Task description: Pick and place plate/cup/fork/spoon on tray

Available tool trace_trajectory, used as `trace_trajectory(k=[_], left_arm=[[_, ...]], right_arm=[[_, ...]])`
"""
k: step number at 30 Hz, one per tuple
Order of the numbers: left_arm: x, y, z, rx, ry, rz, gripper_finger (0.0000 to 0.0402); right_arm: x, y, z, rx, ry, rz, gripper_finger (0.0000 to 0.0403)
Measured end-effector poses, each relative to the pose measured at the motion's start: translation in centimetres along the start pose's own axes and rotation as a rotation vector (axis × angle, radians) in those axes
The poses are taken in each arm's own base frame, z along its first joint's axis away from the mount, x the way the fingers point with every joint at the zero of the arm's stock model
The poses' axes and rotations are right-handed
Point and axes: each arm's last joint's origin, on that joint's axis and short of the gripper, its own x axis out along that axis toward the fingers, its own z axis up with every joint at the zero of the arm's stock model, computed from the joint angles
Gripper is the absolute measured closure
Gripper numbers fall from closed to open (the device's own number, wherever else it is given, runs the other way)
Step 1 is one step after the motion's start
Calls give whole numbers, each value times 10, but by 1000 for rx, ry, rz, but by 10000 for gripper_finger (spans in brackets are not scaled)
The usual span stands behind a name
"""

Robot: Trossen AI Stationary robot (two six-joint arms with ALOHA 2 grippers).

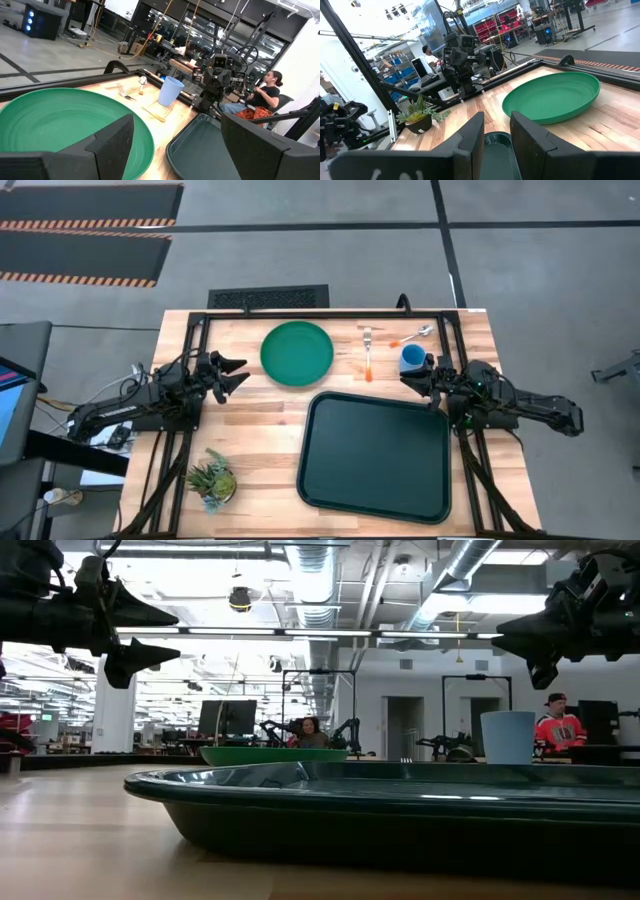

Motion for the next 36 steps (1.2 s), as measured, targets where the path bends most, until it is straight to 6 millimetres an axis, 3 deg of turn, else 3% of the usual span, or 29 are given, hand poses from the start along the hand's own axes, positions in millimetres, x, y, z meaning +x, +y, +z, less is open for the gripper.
trace_trajectory(k=[26,31,36], left_arm=[[0,1,2,-12,-32,34,117],[0,0,4,-169,-68,35,117],[-1,2,7,-465,-155,103,117]], right_arm=[[0,0,0,0,0,0,283],[0,0,0,0,0,-1,283],[0,0,0,76,-3,-2,283]])
